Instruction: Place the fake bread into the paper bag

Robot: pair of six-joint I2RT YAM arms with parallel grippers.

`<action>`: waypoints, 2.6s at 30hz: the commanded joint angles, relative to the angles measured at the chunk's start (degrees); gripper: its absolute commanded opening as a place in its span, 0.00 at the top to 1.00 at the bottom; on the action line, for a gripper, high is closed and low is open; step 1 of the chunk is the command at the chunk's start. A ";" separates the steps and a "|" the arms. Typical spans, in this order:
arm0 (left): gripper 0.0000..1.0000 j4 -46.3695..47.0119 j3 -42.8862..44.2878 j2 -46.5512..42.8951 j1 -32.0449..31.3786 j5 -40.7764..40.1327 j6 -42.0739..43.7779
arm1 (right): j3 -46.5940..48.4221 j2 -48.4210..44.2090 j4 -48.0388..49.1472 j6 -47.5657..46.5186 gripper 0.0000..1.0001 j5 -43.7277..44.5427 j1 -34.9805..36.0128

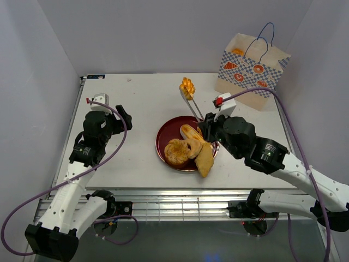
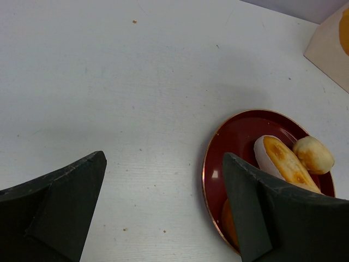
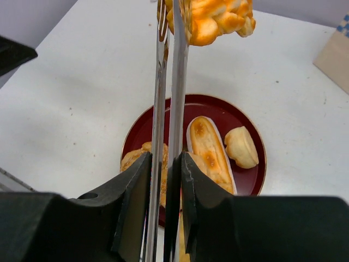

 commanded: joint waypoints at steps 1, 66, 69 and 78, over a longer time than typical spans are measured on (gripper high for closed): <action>0.02 0.46 1.63 -1.09 -0.20 0.83 0.28 | 5.62 -0.80 4.49 -0.89 0.87 2.90 -2.49; 0.02 0.90 1.28 0.67 -0.28 4.87 0.02 | 25.76 23.02 11.44 9.31 0.47 -39.72 -60.06; 0.02 0.99 1.28 0.58 -0.20 5.05 0.02 | 27.25 23.29 11.18 9.04 0.46 -39.81 -60.15; 0.02 0.99 1.28 0.67 -0.20 5.13 0.02 | 30.15 23.20 8.89 6.85 0.50 -44.45 -60.59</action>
